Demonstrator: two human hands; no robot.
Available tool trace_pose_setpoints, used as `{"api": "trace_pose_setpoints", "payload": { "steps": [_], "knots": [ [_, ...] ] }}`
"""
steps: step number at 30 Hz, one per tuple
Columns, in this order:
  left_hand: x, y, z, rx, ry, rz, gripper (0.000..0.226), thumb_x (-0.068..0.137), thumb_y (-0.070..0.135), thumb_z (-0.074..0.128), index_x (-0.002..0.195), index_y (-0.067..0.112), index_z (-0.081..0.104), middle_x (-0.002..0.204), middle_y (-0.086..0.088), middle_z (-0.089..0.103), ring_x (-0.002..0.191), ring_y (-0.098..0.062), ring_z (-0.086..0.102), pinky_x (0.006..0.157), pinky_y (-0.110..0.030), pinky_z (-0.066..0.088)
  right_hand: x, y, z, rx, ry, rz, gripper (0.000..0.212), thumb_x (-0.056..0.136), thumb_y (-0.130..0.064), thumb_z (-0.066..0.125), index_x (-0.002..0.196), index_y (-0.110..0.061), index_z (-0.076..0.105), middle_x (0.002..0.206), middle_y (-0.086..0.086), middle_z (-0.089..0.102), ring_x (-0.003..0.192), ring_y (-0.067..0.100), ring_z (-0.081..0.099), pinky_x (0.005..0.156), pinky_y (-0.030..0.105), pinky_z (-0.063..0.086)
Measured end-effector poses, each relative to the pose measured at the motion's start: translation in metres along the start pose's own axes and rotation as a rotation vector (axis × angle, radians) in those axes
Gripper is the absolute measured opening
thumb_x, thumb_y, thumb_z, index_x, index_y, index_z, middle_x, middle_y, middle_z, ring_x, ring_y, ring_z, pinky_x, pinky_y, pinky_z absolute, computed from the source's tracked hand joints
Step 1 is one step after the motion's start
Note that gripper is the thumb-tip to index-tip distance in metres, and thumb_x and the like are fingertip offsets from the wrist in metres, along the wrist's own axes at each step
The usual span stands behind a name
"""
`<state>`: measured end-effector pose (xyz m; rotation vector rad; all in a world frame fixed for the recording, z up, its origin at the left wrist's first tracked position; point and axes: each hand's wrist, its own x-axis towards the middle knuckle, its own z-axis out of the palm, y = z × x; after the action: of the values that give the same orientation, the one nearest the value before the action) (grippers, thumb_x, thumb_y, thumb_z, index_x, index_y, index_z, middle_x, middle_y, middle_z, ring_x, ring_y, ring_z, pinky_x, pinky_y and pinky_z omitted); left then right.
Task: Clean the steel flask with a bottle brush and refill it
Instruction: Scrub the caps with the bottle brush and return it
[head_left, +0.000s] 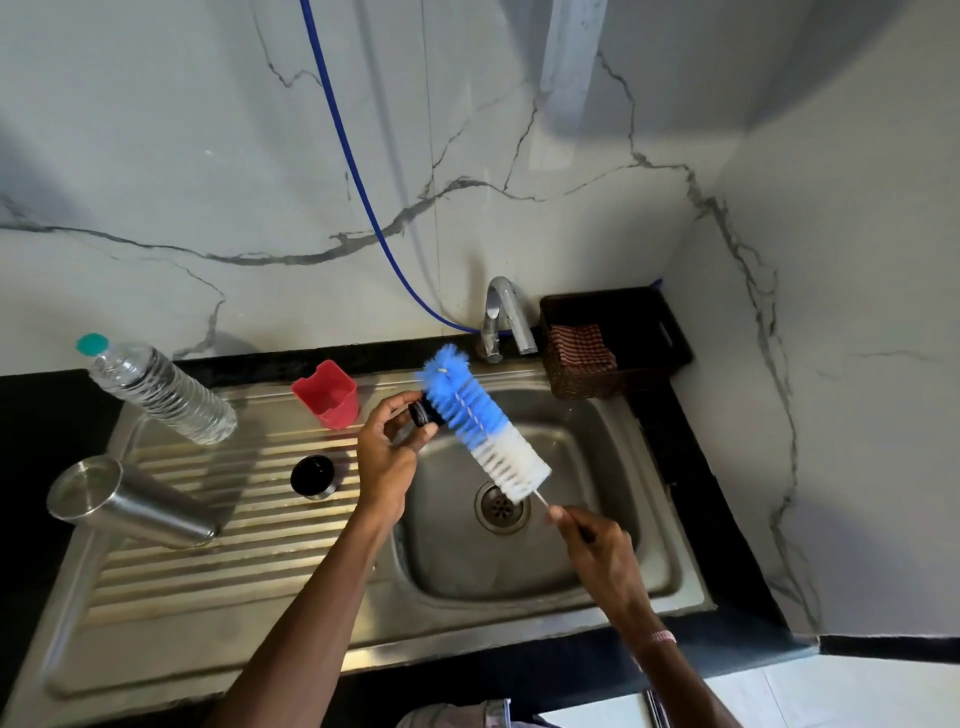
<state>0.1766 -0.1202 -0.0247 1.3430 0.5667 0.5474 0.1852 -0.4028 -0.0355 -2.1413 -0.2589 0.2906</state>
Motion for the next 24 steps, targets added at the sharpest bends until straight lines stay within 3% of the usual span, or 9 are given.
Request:
{"api": "trace_pose_setpoints", "payload": {
  "steps": [2,5,8,12,16,19,21,24],
  "knots": [
    [0.003,0.003,-0.004,-0.032,0.009,0.014,0.044,0.08,-0.015,0.075,0.113,0.014,0.068,0.112,-0.002,0.074,0.106,-0.013,0.07,0.09,-0.025,0.054,-0.013,0.015,-0.004,0.006,-0.006,0.007,0.057,0.084,-0.082,0.047,0.09,-0.034,0.076,0.058,-0.005,0.054,0.053,0.002,0.041,0.054,0.027,0.038],
    [0.003,0.001,-0.005,-0.075,-0.004,0.017,0.042,0.074,-0.009,0.082,0.104,0.017,0.068,0.113,-0.014,0.071,0.105,-0.019,0.069,0.091,-0.033,0.056,-0.013,0.016,-0.003,0.013,-0.001,0.019,0.053,0.083,-0.082,0.047,0.089,-0.037,0.076,0.061,-0.002,0.058,0.054,0.0,0.042,0.054,0.027,0.041],
    [0.002,-0.005,-0.003,-0.07,-0.013,0.037,0.039,0.07,-0.004,0.088,0.099,0.013,0.068,0.114,-0.023,0.068,0.105,-0.028,0.068,0.09,-0.038,0.056,0.003,-0.01,0.001,0.005,-0.003,-0.025,0.047,0.09,-0.069,0.053,0.086,-0.028,0.076,0.056,-0.009,0.049,0.053,0.001,0.041,0.055,0.023,0.038],
    [0.0,-0.007,-0.002,-0.016,-0.025,0.077,0.038,0.071,-0.011,0.085,0.097,0.01,0.069,0.113,-0.022,0.068,0.104,-0.026,0.07,0.091,-0.035,0.056,0.021,-0.033,-0.001,-0.021,-0.026,-0.049,0.025,0.097,-0.041,0.064,0.086,-0.025,0.079,0.053,-0.026,0.053,0.051,-0.004,0.051,0.054,0.012,0.034],
    [0.004,-0.005,-0.009,-0.077,-0.013,0.067,0.039,0.083,-0.015,0.073,0.113,0.01,0.069,0.114,-0.008,0.074,0.109,-0.023,0.07,0.098,-0.036,0.056,0.007,-0.006,-0.008,0.022,-0.058,-0.025,0.034,0.095,-0.054,0.061,0.086,-0.027,0.079,0.054,-0.023,0.054,0.053,-0.002,0.049,0.055,0.014,0.036],
    [0.006,-0.003,-0.015,-0.225,-0.002,-0.067,0.037,0.1,-0.007,0.056,0.133,0.008,0.063,0.124,-0.007,0.073,0.117,-0.021,0.069,0.098,-0.033,0.057,-0.008,0.021,-0.017,0.04,-0.068,-0.014,0.042,0.085,-0.073,0.052,0.091,-0.038,0.077,0.064,-0.012,0.065,0.058,-0.003,0.049,0.057,0.026,0.042],
    [0.005,-0.001,-0.013,-0.282,-0.028,-0.162,0.034,0.104,-0.006,0.046,0.131,0.006,0.063,0.12,-0.003,0.076,0.114,-0.018,0.071,0.097,-0.032,0.057,-0.01,0.025,-0.019,0.037,-0.079,-0.012,0.042,0.084,-0.074,0.051,0.092,-0.04,0.076,0.067,-0.013,0.067,0.058,-0.004,0.051,0.057,0.022,0.042],
    [-0.003,0.003,-0.002,-0.341,-0.105,-0.256,0.034,0.104,-0.008,0.04,0.12,0.008,0.066,0.109,0.0,0.079,0.104,-0.014,0.074,0.088,-0.027,0.06,0.002,0.01,-0.01,0.083,-0.058,-0.03,0.051,0.085,-0.072,0.053,0.086,-0.027,0.078,0.055,-0.016,0.05,0.053,0.0,0.041,0.053,0.018,0.034]
  ]
}}
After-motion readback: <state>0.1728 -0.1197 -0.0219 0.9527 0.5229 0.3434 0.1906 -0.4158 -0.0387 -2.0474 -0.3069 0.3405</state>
